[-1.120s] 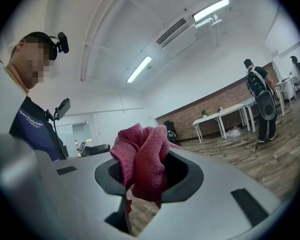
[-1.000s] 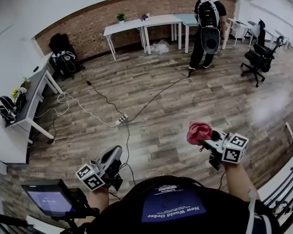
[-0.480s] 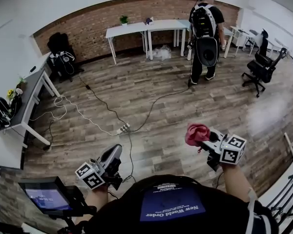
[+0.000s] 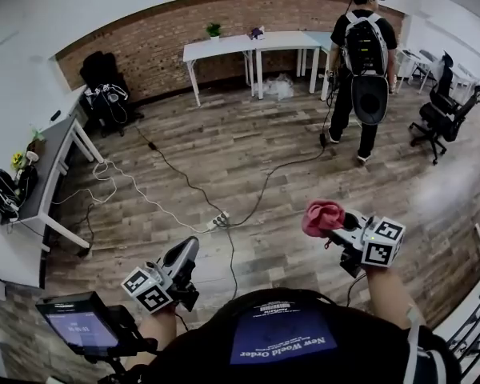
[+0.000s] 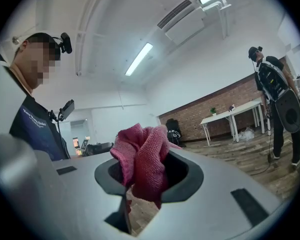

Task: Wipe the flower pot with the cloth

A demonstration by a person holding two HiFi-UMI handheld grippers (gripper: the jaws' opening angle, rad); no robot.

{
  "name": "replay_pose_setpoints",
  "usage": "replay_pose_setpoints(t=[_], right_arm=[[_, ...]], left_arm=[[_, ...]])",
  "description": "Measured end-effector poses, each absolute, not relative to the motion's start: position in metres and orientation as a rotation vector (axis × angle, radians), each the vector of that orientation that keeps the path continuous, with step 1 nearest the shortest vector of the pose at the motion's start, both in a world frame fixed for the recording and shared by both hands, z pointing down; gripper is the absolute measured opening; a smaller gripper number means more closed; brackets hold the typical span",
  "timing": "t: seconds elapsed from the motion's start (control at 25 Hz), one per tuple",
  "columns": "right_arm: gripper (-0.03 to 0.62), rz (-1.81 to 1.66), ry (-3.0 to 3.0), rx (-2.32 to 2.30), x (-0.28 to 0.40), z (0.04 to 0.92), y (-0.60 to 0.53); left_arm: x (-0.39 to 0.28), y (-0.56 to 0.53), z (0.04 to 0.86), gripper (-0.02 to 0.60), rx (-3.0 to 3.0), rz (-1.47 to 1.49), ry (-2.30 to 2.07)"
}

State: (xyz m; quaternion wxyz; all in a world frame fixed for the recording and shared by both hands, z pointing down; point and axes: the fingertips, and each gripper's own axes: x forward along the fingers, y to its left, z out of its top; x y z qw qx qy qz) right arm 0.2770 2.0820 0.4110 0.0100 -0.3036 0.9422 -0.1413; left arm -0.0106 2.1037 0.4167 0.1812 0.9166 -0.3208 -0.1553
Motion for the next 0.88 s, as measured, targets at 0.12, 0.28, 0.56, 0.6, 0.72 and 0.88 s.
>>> replay_pose_setpoints(t=[0.12,0.28,0.56,0.6,0.72,0.88], right_arm=[[0.109,-0.461,2.937,-0.958,0.284,0.416,2.056],[0.109,-0.499,2.924,-0.927,0.312,0.432,2.015],[0.109,-0.500,2.964,-0.777,0.397,0.433,1.900],[0.109,-0.496,2.974,-0.754,0.409,0.432,1.888],[0.109,-0.488,3.005,-0.686,0.433,0.434,1.848],[0.109,-0.512,3.027,-0.613,0.437,0.436,1.776]], left_arm=[[-0.005,2.073,0.421,-0.002,2.581,-0.418,-0.897],[0.023,2.037,0.432,-0.002,2.569,-0.389,-0.930],[0.118,1.946,0.430,-0.002,2.524,-0.412,-1.032],[0.133,1.937,0.430,-0.002,2.518,-0.415,-1.043],[0.169,1.906,0.429,-0.002,2.499,-0.439,-1.067],[0.188,1.846,0.428,-0.002,2.496,-0.408,-1.090]])
